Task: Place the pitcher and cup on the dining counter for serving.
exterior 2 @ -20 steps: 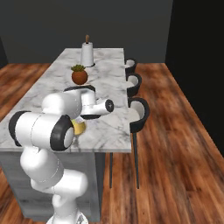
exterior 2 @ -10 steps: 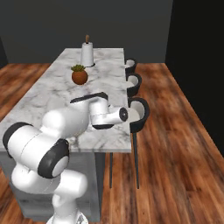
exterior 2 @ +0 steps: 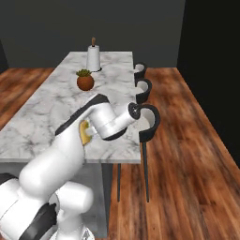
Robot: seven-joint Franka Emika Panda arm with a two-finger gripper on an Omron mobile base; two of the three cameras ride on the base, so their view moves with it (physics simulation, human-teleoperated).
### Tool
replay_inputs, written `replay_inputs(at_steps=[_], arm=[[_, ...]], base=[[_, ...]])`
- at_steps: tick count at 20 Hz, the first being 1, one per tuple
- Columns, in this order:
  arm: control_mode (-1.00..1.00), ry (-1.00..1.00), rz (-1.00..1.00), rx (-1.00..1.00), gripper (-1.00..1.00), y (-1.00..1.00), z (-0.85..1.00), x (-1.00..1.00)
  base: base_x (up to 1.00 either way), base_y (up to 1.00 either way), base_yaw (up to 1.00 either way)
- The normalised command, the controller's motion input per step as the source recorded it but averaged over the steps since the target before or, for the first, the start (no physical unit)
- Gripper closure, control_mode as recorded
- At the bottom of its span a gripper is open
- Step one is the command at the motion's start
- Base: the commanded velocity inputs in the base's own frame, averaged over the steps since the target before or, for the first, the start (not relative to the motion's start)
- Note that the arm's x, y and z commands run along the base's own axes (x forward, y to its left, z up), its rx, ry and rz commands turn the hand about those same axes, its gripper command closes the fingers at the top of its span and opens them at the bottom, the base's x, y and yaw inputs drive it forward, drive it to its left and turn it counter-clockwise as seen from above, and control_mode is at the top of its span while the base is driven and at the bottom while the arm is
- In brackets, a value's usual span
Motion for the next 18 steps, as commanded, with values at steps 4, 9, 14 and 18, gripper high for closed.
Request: replay_inputs(at_steps=[4, 9, 14, 18], arm=[[-1.00, 0.36, -0.30, 0.00, -1.00, 0.00, 0.89, -0.97], [-1.00, 0.33, -0.43, -0.01, -1.00, 0.08, 0.36, -1.00], [-1.00, 0.19, -0.47, -0.18, -1.00, 0.35, 0.00, -0.96], [-1.00, 0.02, -0.33, -0.36, -1.00, 0.78, -0.01, -0.24]], base=[[0.00, 0.00, 0.00], [0.00, 0.00, 0.00], [0.00, 0.00, 0.00], [0.00, 0.00, 0.00]])
